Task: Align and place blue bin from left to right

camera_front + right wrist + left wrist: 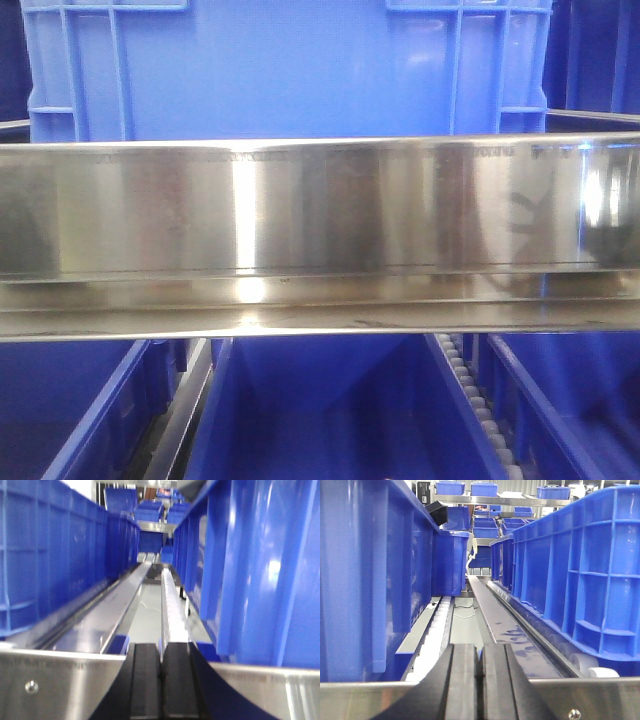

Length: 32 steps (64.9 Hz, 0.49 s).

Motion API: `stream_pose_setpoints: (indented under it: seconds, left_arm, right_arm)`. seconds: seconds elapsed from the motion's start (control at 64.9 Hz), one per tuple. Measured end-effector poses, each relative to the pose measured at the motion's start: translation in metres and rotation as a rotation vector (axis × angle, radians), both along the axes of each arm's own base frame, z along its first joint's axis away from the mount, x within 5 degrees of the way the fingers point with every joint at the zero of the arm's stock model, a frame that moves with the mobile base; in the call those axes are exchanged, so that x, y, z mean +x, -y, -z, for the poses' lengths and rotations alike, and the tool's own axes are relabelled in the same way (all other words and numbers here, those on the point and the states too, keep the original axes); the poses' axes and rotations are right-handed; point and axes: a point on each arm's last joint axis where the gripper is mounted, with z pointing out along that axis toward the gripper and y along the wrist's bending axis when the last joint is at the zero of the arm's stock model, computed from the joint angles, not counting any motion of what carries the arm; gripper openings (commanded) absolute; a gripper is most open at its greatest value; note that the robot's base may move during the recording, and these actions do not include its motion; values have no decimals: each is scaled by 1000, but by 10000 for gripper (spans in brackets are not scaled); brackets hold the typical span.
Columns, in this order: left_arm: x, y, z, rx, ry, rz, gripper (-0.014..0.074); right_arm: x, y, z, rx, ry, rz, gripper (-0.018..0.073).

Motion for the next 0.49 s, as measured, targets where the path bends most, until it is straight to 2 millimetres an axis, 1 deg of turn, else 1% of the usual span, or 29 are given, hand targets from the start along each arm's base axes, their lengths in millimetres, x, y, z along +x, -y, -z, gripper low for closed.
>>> stream_pose_setpoints:
  seconds: [0.077, 0.108, 0.154, 0.185, 0.323, 0.447, 0.493]
  left_arm:
    - [-1, 0, -8, 0, 8, -1, -111]
    - [-3, 0, -15, -1, 23, -1, -111]
    - [-5, 0, -23, -2, 34, -1, -111]
    - [-7, 0, -32, -2, 48, -2, -111]
    - [-16, -1, -63, -3, 36, -5, -111]
    - [-15, -1, -89, 0, 17, -7, -111]
    - [-13, -1, -98, 0, 7, -8, -111]
  right_arm:
    - [-1, 0, -8, 5, 23, 0, -80]
    - [-2, 0, -14, 9, 39, 0, -80]
    - [-5, 1, -26, 16, 74, 0, -80]
    - [-6, 1, -31, 19, 89, 0, -80]
    - [-17, 4, -67, 32, 147, 2, -80]
    - [-25, 6, -95, 33, 146, 4, -80]
    - [-24, 6, -104, 29, 129, 5, -80]
